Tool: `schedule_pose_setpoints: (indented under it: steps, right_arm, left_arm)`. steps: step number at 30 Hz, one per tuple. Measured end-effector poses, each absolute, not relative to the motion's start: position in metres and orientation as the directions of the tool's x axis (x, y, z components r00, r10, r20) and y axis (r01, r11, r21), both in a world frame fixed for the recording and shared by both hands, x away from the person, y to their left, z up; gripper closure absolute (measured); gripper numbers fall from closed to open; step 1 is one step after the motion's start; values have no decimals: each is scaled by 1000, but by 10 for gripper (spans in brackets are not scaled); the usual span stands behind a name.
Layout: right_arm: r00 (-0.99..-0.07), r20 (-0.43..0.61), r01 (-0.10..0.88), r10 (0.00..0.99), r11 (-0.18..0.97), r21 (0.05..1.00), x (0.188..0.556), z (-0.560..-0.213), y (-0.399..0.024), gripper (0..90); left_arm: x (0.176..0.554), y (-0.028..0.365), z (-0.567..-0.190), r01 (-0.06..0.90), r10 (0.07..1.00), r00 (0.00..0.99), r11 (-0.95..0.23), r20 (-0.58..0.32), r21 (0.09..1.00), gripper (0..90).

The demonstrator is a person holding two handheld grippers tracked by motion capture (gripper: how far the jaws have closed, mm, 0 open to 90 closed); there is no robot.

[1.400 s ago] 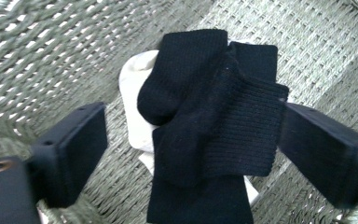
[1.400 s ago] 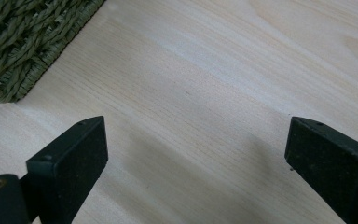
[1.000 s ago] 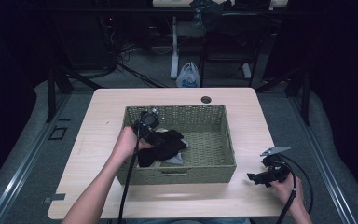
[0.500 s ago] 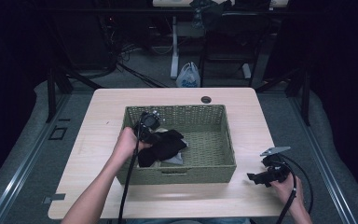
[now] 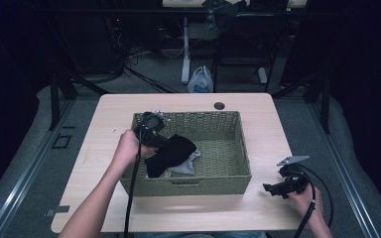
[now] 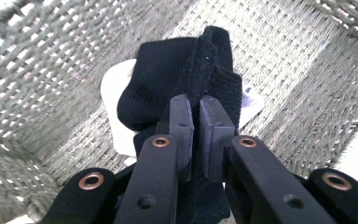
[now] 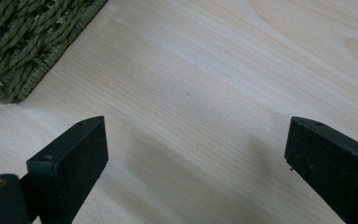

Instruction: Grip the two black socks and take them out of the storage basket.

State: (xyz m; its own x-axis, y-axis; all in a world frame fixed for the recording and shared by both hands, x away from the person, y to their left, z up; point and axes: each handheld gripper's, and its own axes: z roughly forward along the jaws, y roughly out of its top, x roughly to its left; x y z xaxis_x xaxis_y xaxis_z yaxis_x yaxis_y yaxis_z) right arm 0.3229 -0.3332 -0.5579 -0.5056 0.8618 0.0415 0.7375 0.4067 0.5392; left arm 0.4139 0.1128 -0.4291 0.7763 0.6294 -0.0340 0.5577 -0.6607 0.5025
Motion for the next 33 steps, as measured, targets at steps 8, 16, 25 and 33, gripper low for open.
schedule_pose_setpoints:
  steps: [8, 16, 25, 33]
  right_arm:
    - [-505, 43, 738, 862, 406, 539, 323, -558, -333, 55]
    - [-505, 43, 738, 862, 406, 538, 323, -558, -333, 55]
    - [-506, 43, 739, 861, 407, 537, 323, -558, -333, 55]
    - [-506, 43, 738, 861, 408, 537, 323, -558, -333, 55]
  left_arm:
    - [410, 116, -411, 542, 625, 780, -657, -23, 524, 845]
    - [407, 121, -397, 530, 625, 780, -641, -22, 555, 842]
    - [403, 124, -374, 510, 627, 779, -645, 12, 569, 846]
    - [402, 127, -357, 501, 638, 768, -644, 45, 578, 847]
